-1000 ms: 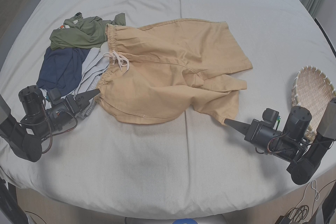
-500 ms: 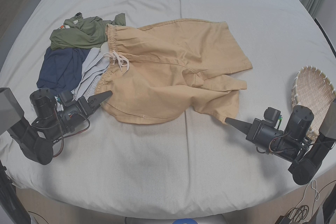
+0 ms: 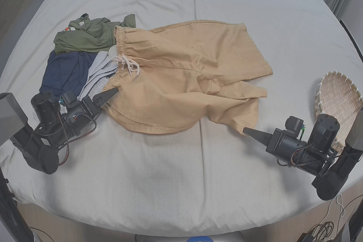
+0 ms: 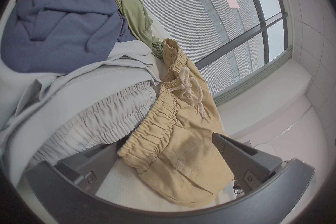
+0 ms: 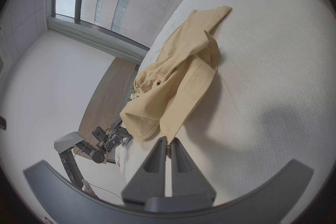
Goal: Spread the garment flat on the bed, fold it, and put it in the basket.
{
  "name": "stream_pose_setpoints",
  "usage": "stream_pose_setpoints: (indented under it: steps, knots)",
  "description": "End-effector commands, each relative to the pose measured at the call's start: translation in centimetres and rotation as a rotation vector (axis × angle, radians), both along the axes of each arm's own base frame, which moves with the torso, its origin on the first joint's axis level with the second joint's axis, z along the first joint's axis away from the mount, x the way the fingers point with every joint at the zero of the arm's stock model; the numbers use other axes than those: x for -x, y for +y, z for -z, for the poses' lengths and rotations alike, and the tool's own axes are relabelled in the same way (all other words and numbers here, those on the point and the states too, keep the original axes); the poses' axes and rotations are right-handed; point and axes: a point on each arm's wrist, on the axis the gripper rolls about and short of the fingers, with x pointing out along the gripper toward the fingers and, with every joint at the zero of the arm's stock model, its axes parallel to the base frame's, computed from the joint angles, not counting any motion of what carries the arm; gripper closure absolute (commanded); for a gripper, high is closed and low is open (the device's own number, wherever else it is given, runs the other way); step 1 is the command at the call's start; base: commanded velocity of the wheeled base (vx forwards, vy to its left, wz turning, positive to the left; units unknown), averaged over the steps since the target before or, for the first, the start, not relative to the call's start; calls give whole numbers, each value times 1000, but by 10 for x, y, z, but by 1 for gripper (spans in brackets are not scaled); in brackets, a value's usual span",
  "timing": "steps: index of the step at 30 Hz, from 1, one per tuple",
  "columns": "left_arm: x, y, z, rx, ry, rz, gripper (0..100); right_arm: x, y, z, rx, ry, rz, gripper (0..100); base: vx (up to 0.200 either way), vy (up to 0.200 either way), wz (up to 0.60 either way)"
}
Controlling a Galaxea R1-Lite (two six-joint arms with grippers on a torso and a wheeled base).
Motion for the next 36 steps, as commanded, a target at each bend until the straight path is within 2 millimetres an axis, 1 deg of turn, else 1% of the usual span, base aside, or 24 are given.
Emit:
stream_pose_setpoints:
  steps: [1, 5, 16, 22, 24, 25, 30, 36]
  knots:
    - [4, 0, -11, 16, -25, 3, 0, 1, 0, 0, 0, 0, -2, 100, 0, 0, 0]
    - [7, -1, -18, 62, -19, 8, 0, 1, 0, 0, 0, 0, -2, 100, 0, 0, 0]
    - [13, -3, -31, 68, -53, 16, 0, 1, 1, 1, 2, 3, -4, 100, 0, 0, 0]
    - [14, -2, -28, 69, -43, 14, 0, 1, 1, 1, 2, 3, -4, 100, 0, 0, 0]
    - [14, -3, -24, 67, -30, 15, 0, 1, 1, 0, 1, 1, -4, 100, 0, 0, 0]
    - [14, -3, -24, 67, -29, 11, 100, 1, 1, 0, 1, 1, -4, 100, 0, 0, 0]
    - [14, -3, -21, 65, -19, 13, 100, 1, 1, 0, 1, 1, -4, 100, 0, 0, 0]
    - [20, -3, -15, 58, 4, 12, 100, 1, 1, 0, 2, 3, -4, 100, 0, 0, 0]
